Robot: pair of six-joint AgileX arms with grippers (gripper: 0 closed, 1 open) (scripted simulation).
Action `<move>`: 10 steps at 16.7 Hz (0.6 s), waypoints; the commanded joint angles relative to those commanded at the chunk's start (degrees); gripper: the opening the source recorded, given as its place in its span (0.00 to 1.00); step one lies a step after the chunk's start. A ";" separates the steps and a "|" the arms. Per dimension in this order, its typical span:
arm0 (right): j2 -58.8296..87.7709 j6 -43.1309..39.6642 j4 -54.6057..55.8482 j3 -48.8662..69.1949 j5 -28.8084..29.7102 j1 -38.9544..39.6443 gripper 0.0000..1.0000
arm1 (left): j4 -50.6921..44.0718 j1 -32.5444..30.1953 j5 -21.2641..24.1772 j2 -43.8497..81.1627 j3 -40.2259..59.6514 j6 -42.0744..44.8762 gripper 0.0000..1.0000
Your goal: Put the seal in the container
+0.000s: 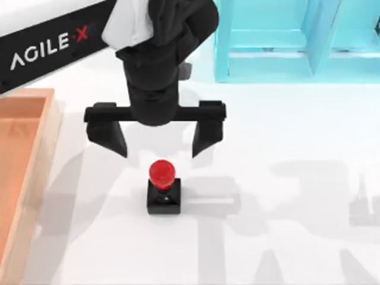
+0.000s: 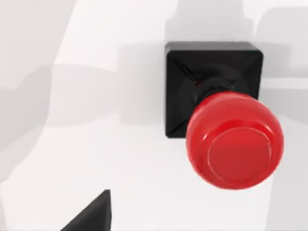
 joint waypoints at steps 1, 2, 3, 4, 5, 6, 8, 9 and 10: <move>0.00 0.00 0.00 0.00 0.00 0.00 1.00 | 1.93 0.00 0.00 0.33 -1.77 0.03 1.00; 0.00 0.00 0.00 0.00 0.00 0.00 1.00 | 4.45 0.01 0.00 0.74 -3.79 0.03 1.00; 0.00 0.00 0.00 0.00 0.00 0.00 1.00 | 7.53 0.02 0.01 1.22 -5.97 0.04 1.00; 0.00 0.00 0.00 0.00 0.00 0.00 1.00 | 10.77 0.02 0.01 1.72 -8.21 0.04 1.00; 0.00 0.00 0.00 0.00 0.00 0.00 1.00 | 13.61 0.01 0.01 2.21 -10.43 0.05 1.00; 0.00 0.00 0.00 0.00 0.00 0.00 1.00 | 15.86 0.00 0.02 2.65 -12.42 0.04 1.00; 0.00 0.00 0.00 0.00 0.00 0.00 1.00 | 18.56 -0.05 0.02 3.35 -14.91 0.01 1.00; 0.00 0.00 0.00 0.00 0.00 0.00 1.00 | 19.01 -0.07 0.02 3.52 -15.30 -0.01 1.00; 0.00 0.00 0.00 0.00 0.00 0.00 1.00 | 19.02 -0.07 0.02 3.52 -15.31 -0.01 1.00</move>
